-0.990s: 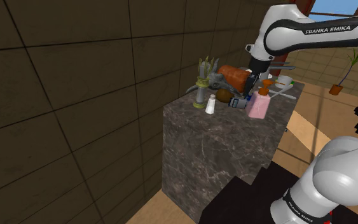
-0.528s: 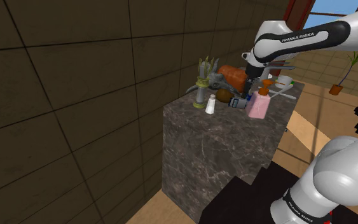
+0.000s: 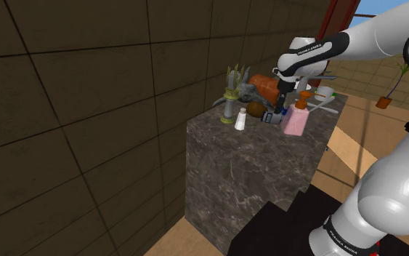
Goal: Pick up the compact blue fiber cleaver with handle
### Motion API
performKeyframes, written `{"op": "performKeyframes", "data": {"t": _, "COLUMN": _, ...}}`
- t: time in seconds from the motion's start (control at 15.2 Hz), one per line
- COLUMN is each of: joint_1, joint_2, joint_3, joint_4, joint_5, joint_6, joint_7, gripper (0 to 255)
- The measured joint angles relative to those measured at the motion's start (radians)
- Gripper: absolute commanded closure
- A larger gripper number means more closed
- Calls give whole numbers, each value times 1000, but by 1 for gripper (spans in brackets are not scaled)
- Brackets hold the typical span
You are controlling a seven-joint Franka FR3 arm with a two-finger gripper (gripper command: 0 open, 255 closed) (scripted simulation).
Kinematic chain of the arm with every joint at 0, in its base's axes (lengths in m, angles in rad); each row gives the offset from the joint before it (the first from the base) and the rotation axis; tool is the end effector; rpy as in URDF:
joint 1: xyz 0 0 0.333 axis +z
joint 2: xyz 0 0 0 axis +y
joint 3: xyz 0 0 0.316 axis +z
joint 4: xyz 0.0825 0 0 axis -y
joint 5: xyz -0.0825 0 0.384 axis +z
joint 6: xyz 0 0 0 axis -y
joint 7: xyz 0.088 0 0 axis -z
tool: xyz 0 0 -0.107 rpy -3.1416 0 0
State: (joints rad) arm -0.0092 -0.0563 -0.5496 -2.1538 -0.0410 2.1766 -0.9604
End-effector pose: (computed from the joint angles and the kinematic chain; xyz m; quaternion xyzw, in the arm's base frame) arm 0.4515 -0.2870 0.4272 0.9771 0.2100 0.0240 0.0263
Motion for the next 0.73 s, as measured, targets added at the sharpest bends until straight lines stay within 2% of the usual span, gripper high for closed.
{"op": "performKeyframes", "data": {"t": 0.53, "joint_1": -5, "joint_2": 88, "joint_3": -10, "joint_4": -28, "joint_5": 60, "joint_6": 101, "joint_7": -63, "gripper": 0}}
{"op": "performKeyframes", "data": {"t": 0.59, "joint_1": -5, "joint_2": 91, "joint_3": -10, "joint_4": -30, "joint_5": 62, "joint_6": 106, "joint_7": -64, "gripper": 255}}
{"op": "performKeyframes", "data": {"t": 0.73, "joint_1": -6, "joint_2": 92, "joint_3": -10, "joint_4": -32, "joint_5": 63, "joint_6": 110, "joint_7": -66, "gripper": 255}}
